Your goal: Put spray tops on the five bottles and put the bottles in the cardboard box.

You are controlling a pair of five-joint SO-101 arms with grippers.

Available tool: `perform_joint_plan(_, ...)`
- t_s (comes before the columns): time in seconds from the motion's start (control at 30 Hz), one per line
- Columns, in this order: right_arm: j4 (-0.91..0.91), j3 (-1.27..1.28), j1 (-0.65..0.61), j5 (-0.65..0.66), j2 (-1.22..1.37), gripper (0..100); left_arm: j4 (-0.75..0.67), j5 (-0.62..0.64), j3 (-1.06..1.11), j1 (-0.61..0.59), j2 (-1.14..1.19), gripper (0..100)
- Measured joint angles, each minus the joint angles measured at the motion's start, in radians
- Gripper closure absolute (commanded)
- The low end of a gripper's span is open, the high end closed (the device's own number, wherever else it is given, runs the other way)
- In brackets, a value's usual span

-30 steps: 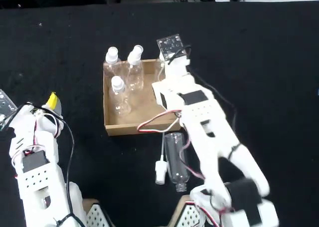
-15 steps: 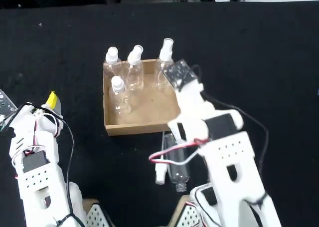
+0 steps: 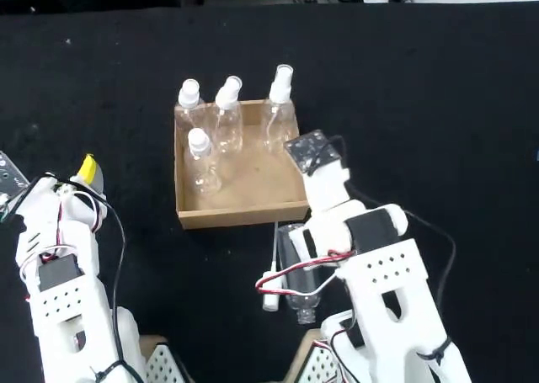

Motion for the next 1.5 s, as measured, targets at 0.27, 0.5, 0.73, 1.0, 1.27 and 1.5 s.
perform_joint_plan(0.27, -0.086, 0.057, -0.147, -0.147, 0.000, 76.7, 0.000, 0.000, 0.000, 0.000, 0.000, 77)
perform_joint_plan(0.5, -0.178, 0.169, -0.158, -0.152, -0.002, 76.7, 0.000, 0.000, 0.000, 0.000, 0.000, 77)
perform_joint_plan(0.73, -0.198, 0.204, -0.158, -0.152, -0.002, 76.7, 0.000, 0.000, 0.000, 0.000, 0.000, 77)
perform_joint_plan(1.0, -0.331, 0.350, -0.158, -0.152, -0.002, 76.7, 0.000, 0.000, 0.000, 0.000, 0.000, 77)
perform_joint_plan(1.27, -0.364, 0.410, -0.163, -0.152, -0.002, 77.2, 0.000, 0.000, 0.000, 0.000, 0.000, 77)
perform_joint_plan(1.5, -0.393, 0.437, -0.006, 0.031, -0.002, 77.3, 0.000, 0.000, 0.000, 0.000, 0.000, 77)
